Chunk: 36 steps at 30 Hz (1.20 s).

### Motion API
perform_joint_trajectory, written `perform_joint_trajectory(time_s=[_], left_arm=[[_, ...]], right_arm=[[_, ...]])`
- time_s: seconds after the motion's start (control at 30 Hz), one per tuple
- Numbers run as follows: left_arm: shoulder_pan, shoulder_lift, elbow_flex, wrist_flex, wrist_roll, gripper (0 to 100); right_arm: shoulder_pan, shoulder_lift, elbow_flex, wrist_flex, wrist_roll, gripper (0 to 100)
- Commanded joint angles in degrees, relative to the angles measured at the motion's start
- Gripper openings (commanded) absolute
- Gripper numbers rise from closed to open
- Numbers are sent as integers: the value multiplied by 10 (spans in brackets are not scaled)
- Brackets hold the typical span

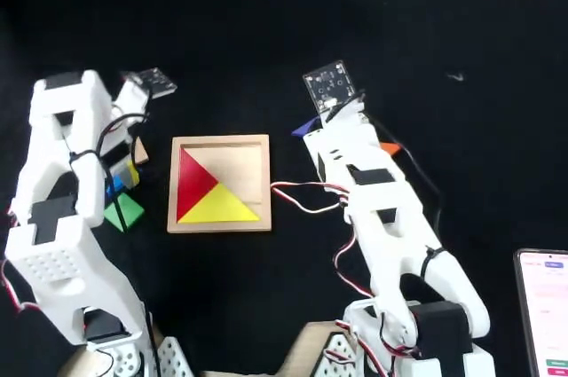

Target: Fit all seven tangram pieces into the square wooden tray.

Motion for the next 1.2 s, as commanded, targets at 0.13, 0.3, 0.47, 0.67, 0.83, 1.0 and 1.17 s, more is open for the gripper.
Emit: perform_joint_trajectory(time_s=[0.13,0.3,0.47,0.67,0.83,1.0,1.17], left_arm=[[117,-11,-157,142,-8,127],[199,-5,-138,149,-46,127],[242,-10,-32,93,-43,127],[247,-11,80,-62,10,131],[246,-11,76,-79,12,172],[220,-11,61,-74,11,227],[199,-57,49,-22,11,227]], right_arm=[[-5,-18,-5,-13,-1,12],[11,-19,-11,-14,-3,12],[23,-19,-7,-36,-5,12],[23,-19,-7,-36,-5,12],[24,-19,-7,-36,-5,12],[23,-19,-7,-37,-4,12],[22,-18,-7,-37,-4,12]])
